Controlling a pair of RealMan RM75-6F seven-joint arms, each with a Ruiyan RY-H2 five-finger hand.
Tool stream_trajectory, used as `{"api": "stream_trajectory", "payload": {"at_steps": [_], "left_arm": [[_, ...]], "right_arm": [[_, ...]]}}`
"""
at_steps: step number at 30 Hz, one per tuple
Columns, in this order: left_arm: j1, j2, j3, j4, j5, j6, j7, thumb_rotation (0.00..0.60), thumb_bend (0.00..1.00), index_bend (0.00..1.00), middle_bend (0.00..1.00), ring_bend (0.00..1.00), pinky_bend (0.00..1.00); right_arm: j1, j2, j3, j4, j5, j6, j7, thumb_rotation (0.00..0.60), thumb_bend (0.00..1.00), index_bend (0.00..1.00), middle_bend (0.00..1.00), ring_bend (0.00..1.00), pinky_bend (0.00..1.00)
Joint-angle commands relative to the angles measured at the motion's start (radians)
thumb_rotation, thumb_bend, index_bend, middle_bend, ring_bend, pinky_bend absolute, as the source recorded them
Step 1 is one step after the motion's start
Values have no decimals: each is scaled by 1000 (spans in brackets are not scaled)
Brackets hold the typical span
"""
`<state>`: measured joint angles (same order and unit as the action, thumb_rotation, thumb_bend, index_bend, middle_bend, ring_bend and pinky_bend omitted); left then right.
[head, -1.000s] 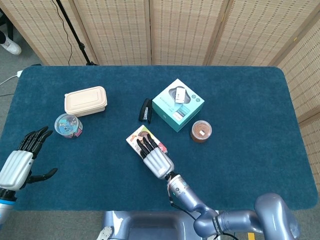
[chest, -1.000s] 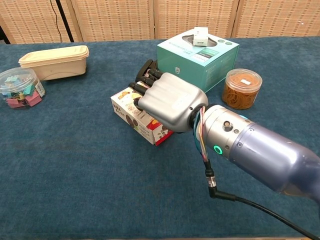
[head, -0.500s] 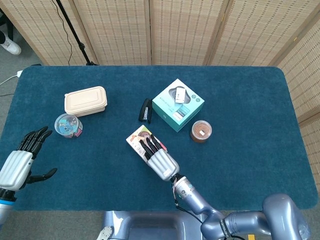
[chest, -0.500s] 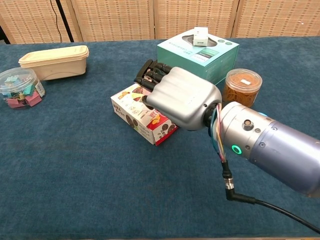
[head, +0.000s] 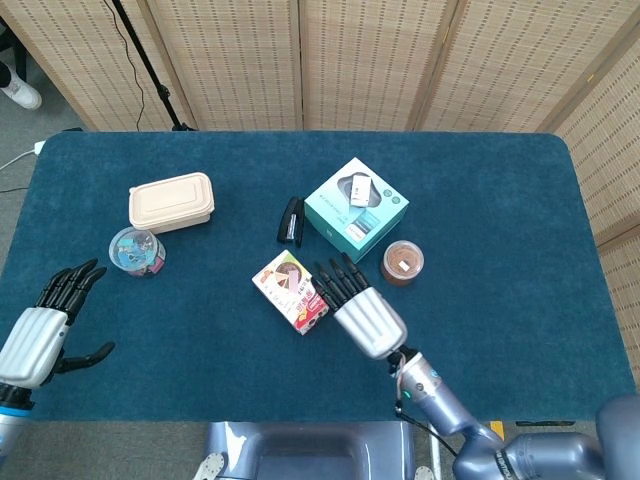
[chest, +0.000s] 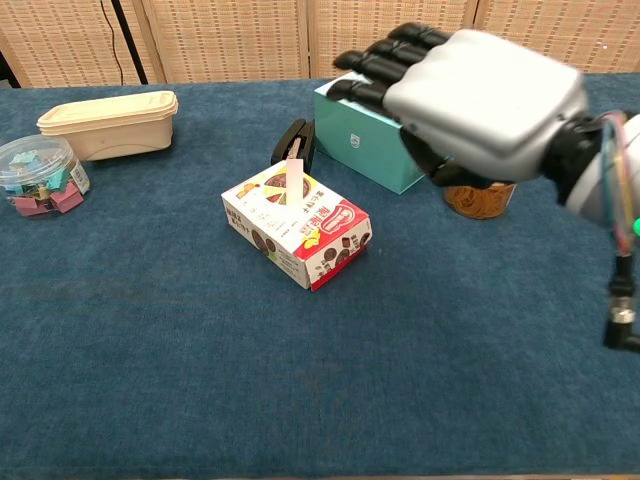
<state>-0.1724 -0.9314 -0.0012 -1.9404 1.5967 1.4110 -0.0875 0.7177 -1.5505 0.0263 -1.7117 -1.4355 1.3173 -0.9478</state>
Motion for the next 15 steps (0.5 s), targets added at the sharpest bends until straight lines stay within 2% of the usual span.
{"api": "stream_trajectory", "payload": {"at_steps": [1, 3, 5, 10, 15], "left_arm": [[20, -12, 17, 5, 2, 13, 15, 600, 193, 0, 0, 0, 0], [36, -24, 23, 15, 7, 34, 22, 600, 193, 0, 0, 0, 0], [57, -39, 31, 33, 2, 54, 29, 600, 194, 0, 0, 0, 0], [84, -57, 51, 82, -20, 56, 26, 600, 181, 0, 0, 0, 0], [101, -71, 57, 137, -24, 66, 22, 600, 112, 0, 0, 0, 0]], "right_arm": [[-95, 124, -52, -23, -97, 108, 182, 600, 148, 39, 0, 0, 0], [-127, 166, -67, -10, -131, 144, 272, 600, 32, 38, 0, 0, 0], [-167, 209, -81, 8, -156, 189, 371, 600, 1, 34, 0, 0, 0], [-245, 277, -103, 65, -195, 271, 583, 600, 0, 6, 0, 0, 0], [-343, 279, -106, 183, -187, 359, 730, 600, 0, 0, 0, 0, 0]]}}
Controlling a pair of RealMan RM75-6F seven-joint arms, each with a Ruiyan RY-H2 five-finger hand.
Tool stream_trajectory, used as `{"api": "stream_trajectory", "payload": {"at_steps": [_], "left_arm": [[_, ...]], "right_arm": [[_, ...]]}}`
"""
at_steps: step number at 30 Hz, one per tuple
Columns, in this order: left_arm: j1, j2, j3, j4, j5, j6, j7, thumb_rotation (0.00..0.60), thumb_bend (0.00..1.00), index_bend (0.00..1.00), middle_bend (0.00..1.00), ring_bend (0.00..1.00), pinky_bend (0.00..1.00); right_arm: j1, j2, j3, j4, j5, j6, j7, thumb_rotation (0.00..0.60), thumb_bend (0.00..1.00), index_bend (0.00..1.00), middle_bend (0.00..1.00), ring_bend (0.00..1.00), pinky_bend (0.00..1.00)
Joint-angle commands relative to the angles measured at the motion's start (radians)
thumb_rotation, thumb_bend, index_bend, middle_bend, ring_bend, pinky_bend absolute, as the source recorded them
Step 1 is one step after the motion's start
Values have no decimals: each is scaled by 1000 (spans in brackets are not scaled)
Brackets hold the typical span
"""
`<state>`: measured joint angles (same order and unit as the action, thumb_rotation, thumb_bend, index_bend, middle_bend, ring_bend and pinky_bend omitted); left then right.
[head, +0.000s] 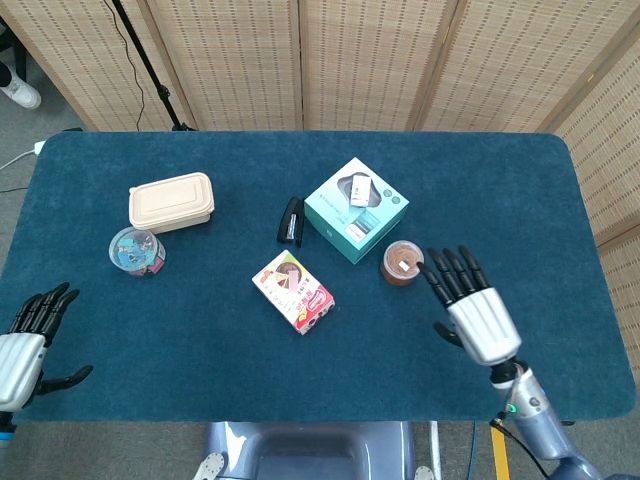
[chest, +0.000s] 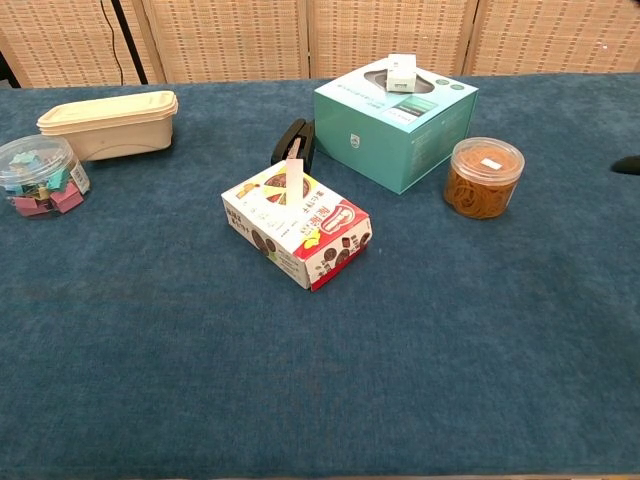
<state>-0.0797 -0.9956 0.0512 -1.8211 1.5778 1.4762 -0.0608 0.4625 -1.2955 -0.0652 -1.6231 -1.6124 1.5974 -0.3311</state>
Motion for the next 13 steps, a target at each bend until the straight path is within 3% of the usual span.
{"api": "stream_trajectory", "payload": {"at_steps": [1, 7, 13], "left_arm": [[9, -8, 4, 27, -5, 2, -6, 600, 108, 0, 0, 0, 0], [14, -32, -9, 81, 32, 43, -13, 600, 83, 0, 0, 0, 0], [20, -55, -12, 125, 58, 69, -27, 600, 81, 0, 0, 0, 0]], "right_arm": [[-109, 18, -13, 126, -3, 94, 147, 600, 0, 0, 0, 0, 0], [-182, -9, -1, 224, 29, 114, 258, 600, 0, 0, 0, 0, 0], [-219, 29, 9, 165, 65, 78, 271, 600, 0, 0, 0, 0, 0]]}}
